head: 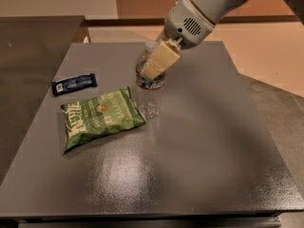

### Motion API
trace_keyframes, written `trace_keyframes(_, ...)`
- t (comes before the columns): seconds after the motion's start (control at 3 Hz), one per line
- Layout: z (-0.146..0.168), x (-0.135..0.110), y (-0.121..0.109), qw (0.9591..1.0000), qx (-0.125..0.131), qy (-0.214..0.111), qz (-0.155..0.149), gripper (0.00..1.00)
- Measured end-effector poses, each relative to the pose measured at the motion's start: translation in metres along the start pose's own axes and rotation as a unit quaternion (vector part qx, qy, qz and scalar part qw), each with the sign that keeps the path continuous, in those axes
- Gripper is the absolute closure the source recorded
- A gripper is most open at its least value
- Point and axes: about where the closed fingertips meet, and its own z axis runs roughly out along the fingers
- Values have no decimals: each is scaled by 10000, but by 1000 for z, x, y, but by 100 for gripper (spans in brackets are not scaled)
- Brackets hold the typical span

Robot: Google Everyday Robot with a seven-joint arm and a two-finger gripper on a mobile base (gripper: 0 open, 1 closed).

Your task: Move water bottle near green jalapeno chip bag

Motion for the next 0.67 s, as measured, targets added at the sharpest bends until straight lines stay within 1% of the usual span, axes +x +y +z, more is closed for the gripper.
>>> trace_keyframes(0.33,1,-2,0,10000,2,-7,-13,13)
trace_keyframes(0.67,2,-3,1,10000,4,-12,-26,0)
